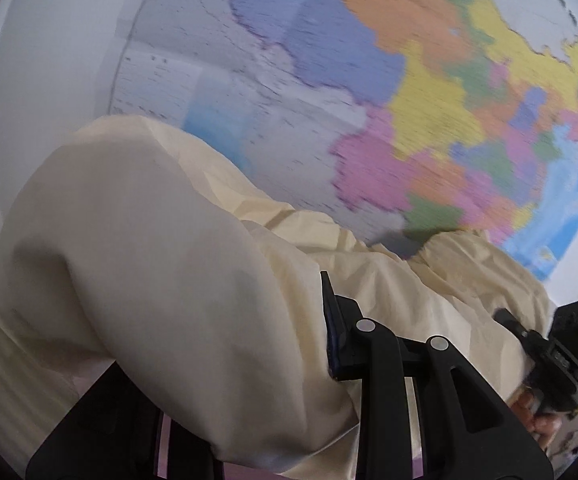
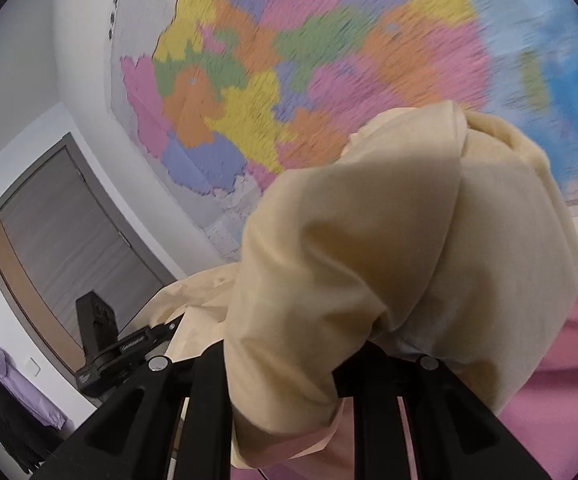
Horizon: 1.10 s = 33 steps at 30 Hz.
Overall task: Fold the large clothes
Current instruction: 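Carry the bundled jacket with both grippers onto the folded tan garment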
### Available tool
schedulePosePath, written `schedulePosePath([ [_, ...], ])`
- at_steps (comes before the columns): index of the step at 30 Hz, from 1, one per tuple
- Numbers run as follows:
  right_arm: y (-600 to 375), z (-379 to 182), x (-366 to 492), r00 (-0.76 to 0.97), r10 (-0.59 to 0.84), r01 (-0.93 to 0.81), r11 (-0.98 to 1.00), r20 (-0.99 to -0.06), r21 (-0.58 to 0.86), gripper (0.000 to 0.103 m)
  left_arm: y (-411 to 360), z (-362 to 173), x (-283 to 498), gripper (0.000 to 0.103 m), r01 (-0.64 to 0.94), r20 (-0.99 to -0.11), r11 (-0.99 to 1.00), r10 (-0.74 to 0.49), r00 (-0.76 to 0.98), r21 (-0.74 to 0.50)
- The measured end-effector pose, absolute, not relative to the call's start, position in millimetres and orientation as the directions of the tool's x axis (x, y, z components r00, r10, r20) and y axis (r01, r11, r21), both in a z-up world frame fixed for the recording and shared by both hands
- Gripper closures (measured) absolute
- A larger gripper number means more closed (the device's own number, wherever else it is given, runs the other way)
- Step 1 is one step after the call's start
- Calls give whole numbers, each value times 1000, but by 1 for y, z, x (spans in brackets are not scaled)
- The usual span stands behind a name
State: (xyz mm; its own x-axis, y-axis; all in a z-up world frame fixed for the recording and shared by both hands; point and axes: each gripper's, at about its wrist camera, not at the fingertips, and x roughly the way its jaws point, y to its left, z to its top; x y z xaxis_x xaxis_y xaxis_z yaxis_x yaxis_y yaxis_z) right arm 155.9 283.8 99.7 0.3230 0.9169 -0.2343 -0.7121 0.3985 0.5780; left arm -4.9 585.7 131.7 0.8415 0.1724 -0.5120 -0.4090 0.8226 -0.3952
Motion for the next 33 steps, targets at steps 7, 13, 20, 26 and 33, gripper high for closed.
schedulePosePath([
  [7,345,50,142,249,920,-733,383,-302,562,87,655,82,-18,76,-506,-502,752,271,821,-423],
  [13,357,-42,146,144,882,-626,432,-448,650,81,687,-11,-30,71,-627,-652,666,271,708,-404],
  [20,333,-54,137,104,869,-609,440,-484,660,57,686,-22,-37,60,-646,-673,659,278,685,-385],
  [26,278,-56,140,125,867,-569,461,-482,681,43,675,-13,-42,42,-687,-704,648,317,635,-328],
  [33,230,-41,130,173,839,-596,507,-516,623,46,643,13,-70,26,-692,-673,670,382,633,-270],
])
